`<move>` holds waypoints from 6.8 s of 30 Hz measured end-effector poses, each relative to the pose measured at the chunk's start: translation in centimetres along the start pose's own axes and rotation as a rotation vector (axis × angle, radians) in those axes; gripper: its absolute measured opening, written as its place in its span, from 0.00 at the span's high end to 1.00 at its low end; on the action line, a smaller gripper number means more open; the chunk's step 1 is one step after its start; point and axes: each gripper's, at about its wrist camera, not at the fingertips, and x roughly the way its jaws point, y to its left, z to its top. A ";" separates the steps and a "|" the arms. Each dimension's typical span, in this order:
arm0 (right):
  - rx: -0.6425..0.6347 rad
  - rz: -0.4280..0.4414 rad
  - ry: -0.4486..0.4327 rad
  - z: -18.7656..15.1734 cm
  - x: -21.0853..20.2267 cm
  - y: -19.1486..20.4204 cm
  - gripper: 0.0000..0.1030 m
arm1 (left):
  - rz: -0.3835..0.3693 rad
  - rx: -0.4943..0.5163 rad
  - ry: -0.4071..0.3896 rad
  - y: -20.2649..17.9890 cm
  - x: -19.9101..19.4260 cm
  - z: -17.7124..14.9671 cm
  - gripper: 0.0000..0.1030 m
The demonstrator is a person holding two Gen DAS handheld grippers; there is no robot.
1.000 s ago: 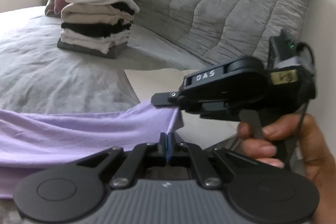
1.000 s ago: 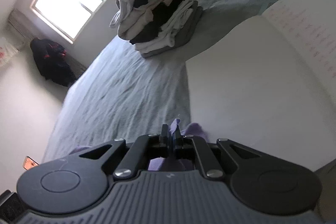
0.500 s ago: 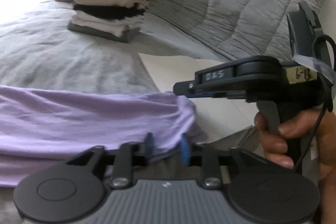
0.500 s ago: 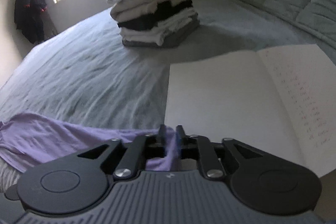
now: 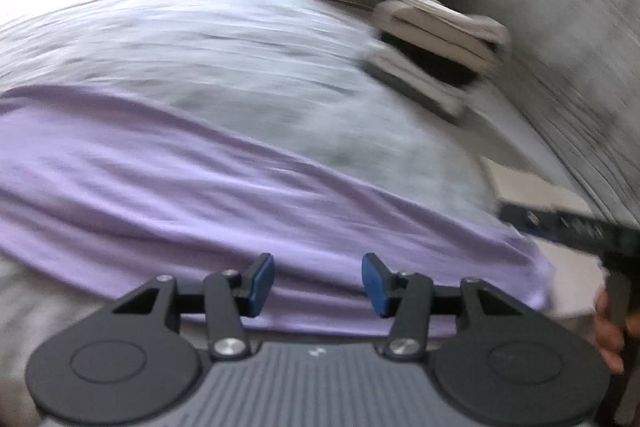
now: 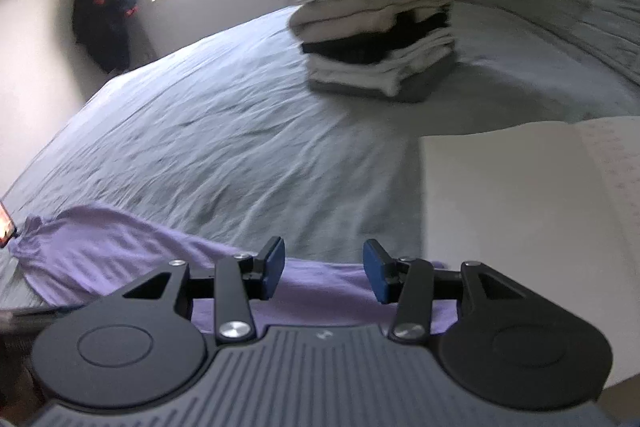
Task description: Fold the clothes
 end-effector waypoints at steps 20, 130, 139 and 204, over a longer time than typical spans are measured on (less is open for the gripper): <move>-0.277 0.354 0.149 -1.3 7.7 17.1 0.53 | 0.219 -0.350 -0.036 17.3 -2.1 5.0 0.52; 0.001 0.109 -0.021 -4.4 1.0 5.1 0.39 | -0.248 0.537 0.001 3.5 2.3 -0.5 0.69; -0.721 -0.010 0.000 -7.6 2.5 10.4 0.50 | -0.295 0.570 0.017 3.8 2.3 -0.3 0.63; -0.611 0.101 0.091 -8.8 0.4 11.4 0.85 | -0.148 0.912 -0.109 3.6 -1.7 -5.1 0.98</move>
